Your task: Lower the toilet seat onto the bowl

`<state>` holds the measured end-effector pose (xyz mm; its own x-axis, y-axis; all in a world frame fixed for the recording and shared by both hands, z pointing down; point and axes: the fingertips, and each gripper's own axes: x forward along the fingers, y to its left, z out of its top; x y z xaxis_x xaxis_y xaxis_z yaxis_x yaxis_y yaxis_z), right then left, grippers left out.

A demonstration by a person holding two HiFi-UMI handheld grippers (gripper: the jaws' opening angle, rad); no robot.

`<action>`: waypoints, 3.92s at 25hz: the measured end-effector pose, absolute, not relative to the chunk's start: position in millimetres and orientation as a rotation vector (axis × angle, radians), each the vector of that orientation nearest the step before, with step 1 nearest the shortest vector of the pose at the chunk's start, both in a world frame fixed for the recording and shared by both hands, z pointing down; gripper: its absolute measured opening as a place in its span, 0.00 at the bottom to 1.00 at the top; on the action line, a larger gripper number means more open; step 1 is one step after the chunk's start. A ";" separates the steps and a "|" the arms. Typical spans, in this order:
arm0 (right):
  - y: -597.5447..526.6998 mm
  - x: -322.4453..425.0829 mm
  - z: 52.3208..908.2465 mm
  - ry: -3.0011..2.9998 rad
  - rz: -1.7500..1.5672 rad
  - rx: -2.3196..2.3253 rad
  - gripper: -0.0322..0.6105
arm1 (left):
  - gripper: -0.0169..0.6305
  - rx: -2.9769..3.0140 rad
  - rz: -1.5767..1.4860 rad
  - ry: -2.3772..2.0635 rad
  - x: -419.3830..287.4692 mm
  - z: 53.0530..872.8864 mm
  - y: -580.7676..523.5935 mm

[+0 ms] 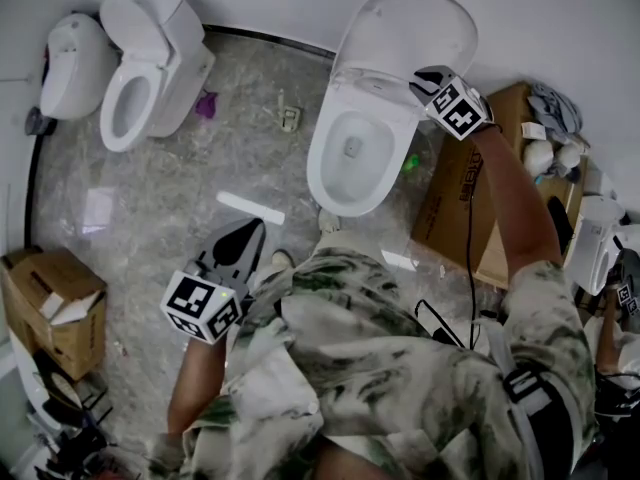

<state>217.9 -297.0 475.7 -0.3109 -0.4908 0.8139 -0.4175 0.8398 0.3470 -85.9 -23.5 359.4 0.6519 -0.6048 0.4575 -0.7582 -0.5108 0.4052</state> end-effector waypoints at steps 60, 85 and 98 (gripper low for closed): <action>-167.9 167.1 534.8 -1.874 -0.049 0.607 0.23 | 0.06 2.331 0.406 -0.889 -121.6 385.6 54.6; -121.1 147.3 572.0 -1.850 -0.049 0.569 0.24 | 0.06 2.338 0.429 -0.832 -119.7 414.6 74.5; -96.2 136.3 598.1 -1.851 -0.035 0.533 0.25 | 0.06 2.343 0.456 -0.778 -112.0 430.1 82.4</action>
